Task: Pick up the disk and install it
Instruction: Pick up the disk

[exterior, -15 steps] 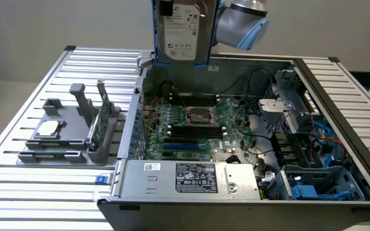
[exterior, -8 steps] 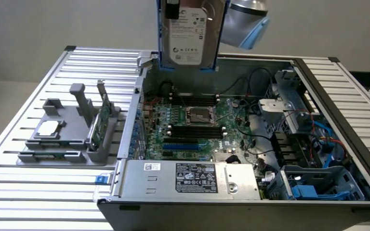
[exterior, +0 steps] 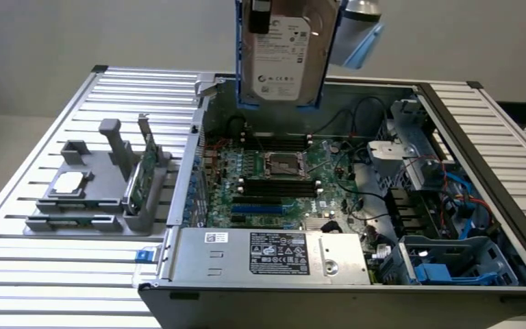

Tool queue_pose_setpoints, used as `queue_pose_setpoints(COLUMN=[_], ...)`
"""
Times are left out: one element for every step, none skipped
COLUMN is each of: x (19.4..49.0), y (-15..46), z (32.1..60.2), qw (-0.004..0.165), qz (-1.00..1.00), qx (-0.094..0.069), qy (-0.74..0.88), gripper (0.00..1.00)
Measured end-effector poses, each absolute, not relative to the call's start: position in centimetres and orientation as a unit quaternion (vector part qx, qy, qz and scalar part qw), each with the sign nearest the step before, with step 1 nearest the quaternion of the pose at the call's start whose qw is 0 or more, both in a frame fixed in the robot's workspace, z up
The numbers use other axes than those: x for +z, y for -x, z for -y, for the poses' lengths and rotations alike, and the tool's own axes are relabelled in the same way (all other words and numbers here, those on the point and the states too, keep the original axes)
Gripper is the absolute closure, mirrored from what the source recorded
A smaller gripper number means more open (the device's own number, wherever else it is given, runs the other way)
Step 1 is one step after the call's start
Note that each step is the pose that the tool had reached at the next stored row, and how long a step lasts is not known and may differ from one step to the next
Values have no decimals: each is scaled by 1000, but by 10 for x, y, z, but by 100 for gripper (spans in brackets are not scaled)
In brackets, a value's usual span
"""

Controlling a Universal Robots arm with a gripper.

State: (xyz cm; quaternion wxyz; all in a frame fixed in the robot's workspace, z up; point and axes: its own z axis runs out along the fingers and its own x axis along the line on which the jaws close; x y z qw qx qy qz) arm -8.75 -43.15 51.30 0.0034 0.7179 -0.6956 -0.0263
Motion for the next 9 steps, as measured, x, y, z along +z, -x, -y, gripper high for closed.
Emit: queue_pose_setpoints(x=[513,513,513,514,514,514,514,514,514], y=[84,81,77,73,70,66,62,58,55], z=[433,436,438,440,442,443,445,447,449], qw=[4,4,5,5,6,6,7,7,8], qz=[696,696,696,696,696,696,696,696,696], qx=[-27,-27,-28,-28,-29,-29,-30,-30,-31], qy=[-718,-718,-718,-718,-718,-718,-718,-718,-718], gripper=[67,67,67,67,67,67,67,67,67])
